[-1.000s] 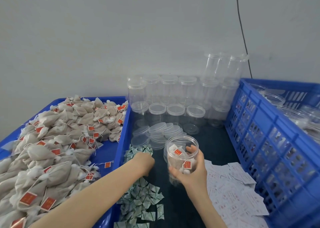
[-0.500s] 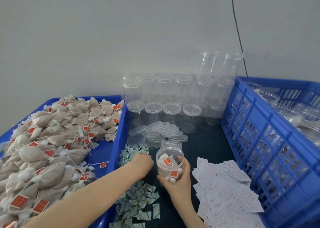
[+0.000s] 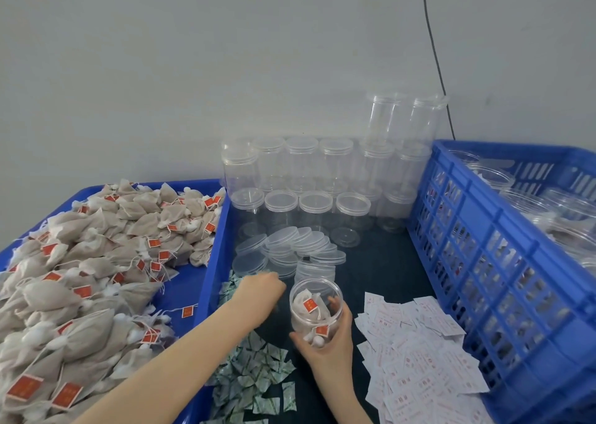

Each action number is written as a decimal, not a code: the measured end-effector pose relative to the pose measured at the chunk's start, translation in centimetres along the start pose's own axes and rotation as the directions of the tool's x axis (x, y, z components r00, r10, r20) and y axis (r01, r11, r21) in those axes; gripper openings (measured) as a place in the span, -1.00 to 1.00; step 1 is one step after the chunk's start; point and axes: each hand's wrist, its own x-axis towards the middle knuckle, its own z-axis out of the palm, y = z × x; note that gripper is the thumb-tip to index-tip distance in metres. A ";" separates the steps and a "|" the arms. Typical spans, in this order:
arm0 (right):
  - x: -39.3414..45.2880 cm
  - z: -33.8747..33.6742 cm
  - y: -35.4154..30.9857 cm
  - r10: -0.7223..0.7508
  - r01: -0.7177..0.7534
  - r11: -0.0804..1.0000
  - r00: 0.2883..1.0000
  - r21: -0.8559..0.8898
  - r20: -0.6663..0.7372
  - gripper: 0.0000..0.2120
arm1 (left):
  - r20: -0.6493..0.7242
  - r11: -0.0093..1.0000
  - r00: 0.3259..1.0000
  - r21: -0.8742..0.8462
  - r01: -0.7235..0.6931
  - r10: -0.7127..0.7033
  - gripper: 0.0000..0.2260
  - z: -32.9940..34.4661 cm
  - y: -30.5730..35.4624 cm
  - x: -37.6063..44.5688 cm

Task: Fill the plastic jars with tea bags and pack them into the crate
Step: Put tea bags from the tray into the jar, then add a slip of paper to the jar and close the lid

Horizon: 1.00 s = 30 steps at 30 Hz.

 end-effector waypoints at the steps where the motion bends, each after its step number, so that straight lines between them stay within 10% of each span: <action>1: 0.0 0.0 0.0 0.001 -0.001 1.000 1.000 0.003 0.001 -0.10 | -0.058 0.998 0.998 -0.058 0.013 -0.016 -0.83 -0.3 -0.1 -0.1; 13: -0.1 0.1 0.2 0.004 -0.004 0.998 1.000 -0.060 0.002 -0.08 | -0.611 0.768 0.713 -0.620 -0.160 -0.344 -0.87 -2.6 0.4 -1.9; 19: -0.1 0.1 0.3 0.004 -0.004 0.997 1.000 -0.081 0.002 -0.08 | -0.506 0.749 0.863 -0.573 -0.333 -0.003 -0.89 -2.1 1.1 -2.1; 30: 0.0 0.1 -0.3 0.051 -0.051 0.997 0.999 -0.059 0.001 -0.10 | -0.411 0.829 0.895 -0.428 -0.359 0.176 -0.76 -1.7 1.1 -1.6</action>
